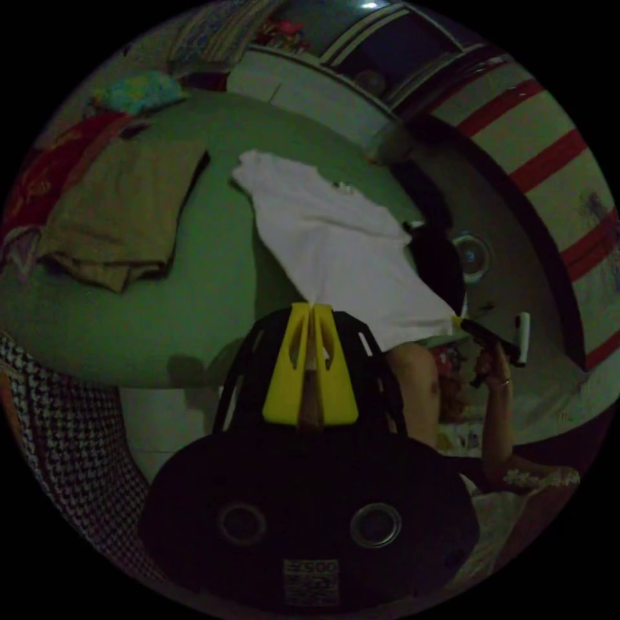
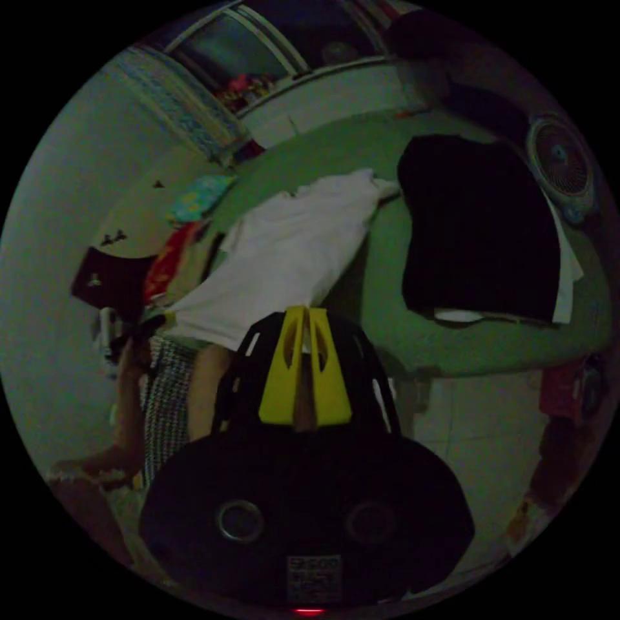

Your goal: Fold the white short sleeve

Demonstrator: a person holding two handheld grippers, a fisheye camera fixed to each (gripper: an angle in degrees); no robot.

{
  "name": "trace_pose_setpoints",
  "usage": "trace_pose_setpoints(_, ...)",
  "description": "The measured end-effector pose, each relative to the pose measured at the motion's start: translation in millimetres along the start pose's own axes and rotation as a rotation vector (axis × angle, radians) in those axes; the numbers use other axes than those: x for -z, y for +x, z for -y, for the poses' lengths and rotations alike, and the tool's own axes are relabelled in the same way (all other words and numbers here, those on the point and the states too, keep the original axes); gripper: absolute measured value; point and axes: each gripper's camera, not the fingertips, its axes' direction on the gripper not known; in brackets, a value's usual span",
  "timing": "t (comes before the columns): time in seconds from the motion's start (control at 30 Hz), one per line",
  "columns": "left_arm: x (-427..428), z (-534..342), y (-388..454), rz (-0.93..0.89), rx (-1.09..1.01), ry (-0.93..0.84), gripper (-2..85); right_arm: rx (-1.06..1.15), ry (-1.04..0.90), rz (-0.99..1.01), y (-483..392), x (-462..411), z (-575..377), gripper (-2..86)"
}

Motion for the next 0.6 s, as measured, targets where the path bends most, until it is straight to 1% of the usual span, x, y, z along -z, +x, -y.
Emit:
trace_pose_setpoints(0.1,34.1,-15.1,1.0,-0.065,-0.039,0.014,1.2,0.033,0.000,-0.027,-12.1,16.9,-2.5,-1.6)
trace_pose_setpoints(0.23,44.3,-54.8,-11.0,-0.090,-0.035,-0.072,2.2,0.018,-0.085,-0.071,-14.3,4.8,-12.3,-1.6)
trace_pose_setpoints(0.27,42.1,-61.4,-14.1,-0.085,-0.030,-0.090,2.4,0.007,-0.134,-0.106,-12.5,-7.1,-13.1,-1.5)
trace_pose_setpoints(0.33,28.2,-85.7,-31.0,0.012,0.037,-0.181,4.4,-0.037,-0.205,-0.192,-7.9,-26.3,-10.0,-1.0)
trace_pose_setpoints(0.37,25.6,-90.8,-36.2,0.039,0.065,-0.190,4.7,-0.067,-0.224,-0.234,-7.3,-35.4,-4.5,-0.4)
trace_pose_setpoints(0.43,24.8,-102.1,-56.2,0.094,0.179,-0.154,5.4,-0.066,-0.203,-0.224,-15.2,-43.3,11.8,0.9)
trace_pose_setpoints(0.5,31.9,-96.8,-63.4,0.137,0.211,-0.080,6.2,-0.010,-0.163,-0.197,-34.3,-50.9,39.2,3.0)
trace_pose_setpoints(0.57,39.6,-78.5,-64.4,0.180,0.196,-0.016,8.3,0.119,-0.116,-0.169,-74.4,-69.8,87.8,5.2)
trace_pose_setpoints(0.6,44.0,-62.6,-62.9,0.210,0.170,0.040,9.3,0.148,-0.111,-0.158,-85.7,-77.0,101.6,5.7)
